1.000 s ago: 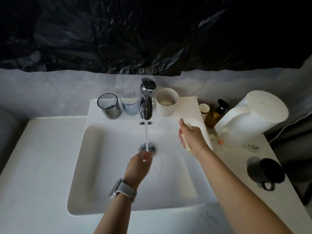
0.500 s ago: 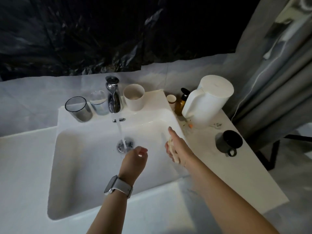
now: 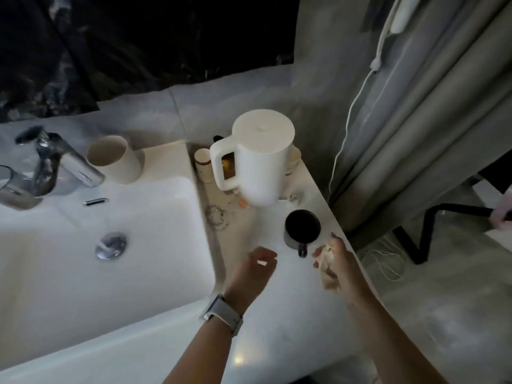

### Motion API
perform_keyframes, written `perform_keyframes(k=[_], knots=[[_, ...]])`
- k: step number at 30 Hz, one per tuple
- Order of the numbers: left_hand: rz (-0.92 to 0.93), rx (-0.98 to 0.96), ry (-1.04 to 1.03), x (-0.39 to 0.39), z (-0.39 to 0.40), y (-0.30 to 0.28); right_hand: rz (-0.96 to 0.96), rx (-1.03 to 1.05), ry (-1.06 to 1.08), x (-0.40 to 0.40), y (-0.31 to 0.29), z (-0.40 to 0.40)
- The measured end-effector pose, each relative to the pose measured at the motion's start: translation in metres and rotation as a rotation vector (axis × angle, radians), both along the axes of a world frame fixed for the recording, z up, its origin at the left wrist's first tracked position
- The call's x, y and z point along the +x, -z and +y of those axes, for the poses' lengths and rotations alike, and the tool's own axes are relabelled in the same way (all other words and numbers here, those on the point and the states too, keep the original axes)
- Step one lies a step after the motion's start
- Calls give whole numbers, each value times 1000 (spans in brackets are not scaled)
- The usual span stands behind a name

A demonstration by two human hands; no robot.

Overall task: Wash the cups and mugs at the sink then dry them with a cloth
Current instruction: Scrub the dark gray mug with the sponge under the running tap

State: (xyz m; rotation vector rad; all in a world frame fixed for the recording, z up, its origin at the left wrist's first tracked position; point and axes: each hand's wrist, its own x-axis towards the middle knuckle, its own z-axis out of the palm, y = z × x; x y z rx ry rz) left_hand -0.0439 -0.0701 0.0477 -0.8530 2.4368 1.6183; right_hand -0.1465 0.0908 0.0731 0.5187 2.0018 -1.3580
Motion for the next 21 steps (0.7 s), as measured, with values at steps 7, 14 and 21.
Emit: perform_keyframes(k=[7,14,21], knots=[[-145,94,-68,-60,70,46,-127,-56,78,-42,19,33],[-112,224,-111,-77,80,62,17,3,-181,-46,38,42],[14,325,-222,-62,61,48,46,-155,-95,-26,46,41]])
